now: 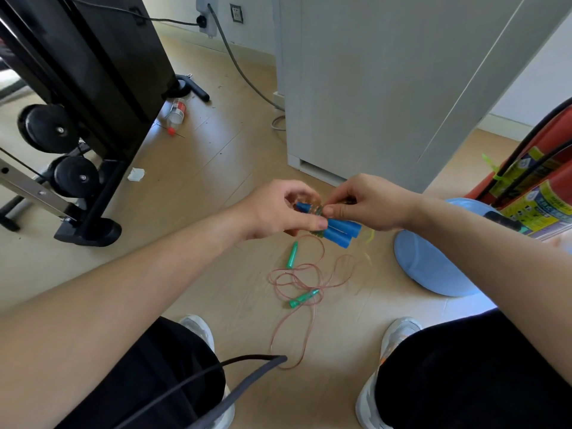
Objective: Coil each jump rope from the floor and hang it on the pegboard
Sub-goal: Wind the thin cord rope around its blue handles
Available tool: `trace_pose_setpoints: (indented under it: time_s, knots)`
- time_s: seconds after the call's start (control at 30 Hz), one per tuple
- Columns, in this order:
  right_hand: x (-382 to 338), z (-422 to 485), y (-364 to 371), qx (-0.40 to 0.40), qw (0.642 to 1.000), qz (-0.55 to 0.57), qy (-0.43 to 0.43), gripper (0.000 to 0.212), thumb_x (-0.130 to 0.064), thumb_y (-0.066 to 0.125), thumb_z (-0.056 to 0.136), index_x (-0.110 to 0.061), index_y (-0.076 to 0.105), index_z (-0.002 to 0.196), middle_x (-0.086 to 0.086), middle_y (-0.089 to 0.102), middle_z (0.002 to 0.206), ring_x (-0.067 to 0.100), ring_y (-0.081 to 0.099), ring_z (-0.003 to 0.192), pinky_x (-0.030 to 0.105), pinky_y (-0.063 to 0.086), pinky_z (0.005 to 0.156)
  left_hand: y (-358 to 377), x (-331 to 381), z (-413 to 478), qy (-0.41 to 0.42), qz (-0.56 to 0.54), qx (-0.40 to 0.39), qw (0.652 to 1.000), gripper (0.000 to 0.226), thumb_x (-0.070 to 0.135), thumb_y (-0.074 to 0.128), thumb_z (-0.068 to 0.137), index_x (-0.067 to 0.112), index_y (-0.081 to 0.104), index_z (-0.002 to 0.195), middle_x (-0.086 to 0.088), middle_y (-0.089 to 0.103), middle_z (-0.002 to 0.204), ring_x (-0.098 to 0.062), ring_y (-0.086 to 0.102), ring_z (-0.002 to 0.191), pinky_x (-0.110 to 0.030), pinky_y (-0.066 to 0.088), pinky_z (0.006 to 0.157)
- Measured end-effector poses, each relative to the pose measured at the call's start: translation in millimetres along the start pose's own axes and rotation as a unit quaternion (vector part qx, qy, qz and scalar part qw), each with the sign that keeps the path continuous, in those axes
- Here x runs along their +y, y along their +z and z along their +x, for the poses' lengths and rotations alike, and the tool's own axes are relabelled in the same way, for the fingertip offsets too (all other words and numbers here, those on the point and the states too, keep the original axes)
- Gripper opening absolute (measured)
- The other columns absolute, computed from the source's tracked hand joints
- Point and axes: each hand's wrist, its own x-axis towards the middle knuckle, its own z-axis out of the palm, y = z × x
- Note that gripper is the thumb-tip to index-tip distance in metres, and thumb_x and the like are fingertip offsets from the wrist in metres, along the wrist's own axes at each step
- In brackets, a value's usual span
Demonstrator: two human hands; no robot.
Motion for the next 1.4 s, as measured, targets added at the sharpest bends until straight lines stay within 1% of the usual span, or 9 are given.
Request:
trace_pose_setpoints:
  time_s: [0.1,0.37,0.5,0.63,0.73,0.9,1.0,1.17,1.4]
  knots:
    - [-2.4,-0.4,2.2,-0.016,1.0,-0.005,-0.002,0.014,-0.038,0.064,0.094,-0.028,0.074,0.092,-0.022,0.057,0.056,-0.003,0.05,0.057,0.012,0.036,0.055,5.8,-1.2,0.0,-0.001,0.025,-0.001,1.0,0.038,0.019,0.091,0.068,0.012,0.066,0.097,-0.002,0.064,0.082,-0.012,0.059,0.061,-0.03,0.057,0.059]
    - [-3.9,-0.7,3.9,-0.017,1.0,0.007,0.02,0.034,-0.054,0.071,0.081,-0.021,0.076,0.086,0.0,0.07,0.074,0.013,0.056,0.065,0.029,0.046,0.063,2.0,-6.7,2.5,0.019,0.072,-0.042,0.996,0.033,0.019,0.09,0.071,0.018,0.065,0.093,0.001,0.064,0.078,-0.012,0.058,0.063,-0.03,0.054,0.058]
    - [6.5,1.9,-1.6,0.028,0.997,0.061,0.05,0.064,-0.069,0.067,0.061,-0.007,0.066,0.076,-0.005,0.047,0.057,0.009,0.039,0.053,0.026,0.034,0.054,-6.3,-2.5,0.1,0.038,0.018,-0.08,0.996,0.032,0.01,0.084,0.075,0.009,0.065,0.101,0.0,0.065,0.08,-0.011,0.062,0.067,-0.028,0.054,0.059]
    - [20.8,1.1,-1.7,0.03,0.984,0.162,0.072,0.056,-0.065,0.064,0.08,-0.009,0.062,0.076,-0.002,0.048,0.062,0.012,0.045,0.057,0.033,0.039,0.061,-14.8,5.2,-1.4,0.055,-0.062,-0.053,0.995,0.031,0.016,0.079,0.072,0.014,0.063,0.098,0.001,0.067,0.08,-0.01,0.065,0.07,-0.026,0.056,0.06]
    - [17.9,1.2,7.9,0.012,0.978,0.181,0.099,0.032,-0.037,0.058,0.096,-0.009,0.064,0.083,0.004,0.051,0.069,0.015,0.048,0.059,0.033,0.047,0.061,-17.8,6.0,0.3,0.044,-0.119,0.01,0.992,0.023,0.012,0.075,0.081,0.012,0.063,0.1,-0.003,0.063,0.084,-0.007,0.063,0.065,-0.023,0.057,0.06]
    - [-9.1,1.4,31.4,-0.006,0.995,0.067,0.077,0.031,-0.03,0.041,0.104,-0.019,0.065,0.087,-0.004,0.053,0.062,0.012,0.052,0.052,0.032,0.052,0.06,-17.6,-10.8,11.7,0.009,-0.118,0.168,0.979,0.026,0.019,0.081,0.082,0.008,0.063,0.099,-0.009,0.066,0.086,-0.014,0.058,0.058,-0.03,0.058,0.062]
    - [-27.0,-1.8,36.3,-0.016,0.998,-0.054,0.032,0.027,-0.034,0.043,0.101,-0.02,0.066,0.104,-0.001,0.064,0.079,0.017,0.061,0.075,0.034,0.051,0.074,-15.9,-21.5,16.4,-0.004,-0.071,0.22,0.973,0.035,0.03,0.086,0.076,0.012,0.062,0.095,-0.009,0.067,0.088,-0.02,0.059,0.057,-0.039,0.058,0.063]
    - [-38.7,-6.5,37.3,-0.077,0.991,-0.108,0.009,0.025,-0.037,0.04,0.103,-0.017,0.053,0.098,-0.005,0.05,0.072,0.024,0.051,0.079,0.034,0.04,0.072,-5.1,-24.7,16.9,-0.018,-0.016,0.243,0.97,0.044,0.05,0.08,0.064,0.023,0.061,0.092,-0.001,0.066,0.086,-0.018,0.057,0.065,-0.039,0.054,0.068]
    - [-33.4,-5.7,40.2,-0.084,0.986,-0.13,0.058,0.035,-0.032,0.032,0.106,-0.021,0.046,0.075,-0.001,0.051,0.072,0.026,0.053,0.077,0.038,0.045,0.072,-6.0,-24.4,18.8,-0.025,-0.118,0.21,0.97,0.03,0.028,0.082,0.082,0.014,0.061,0.097,-0.003,0.061,0.081,-0.013,0.053,0.055,-0.029,0.049,0.057]
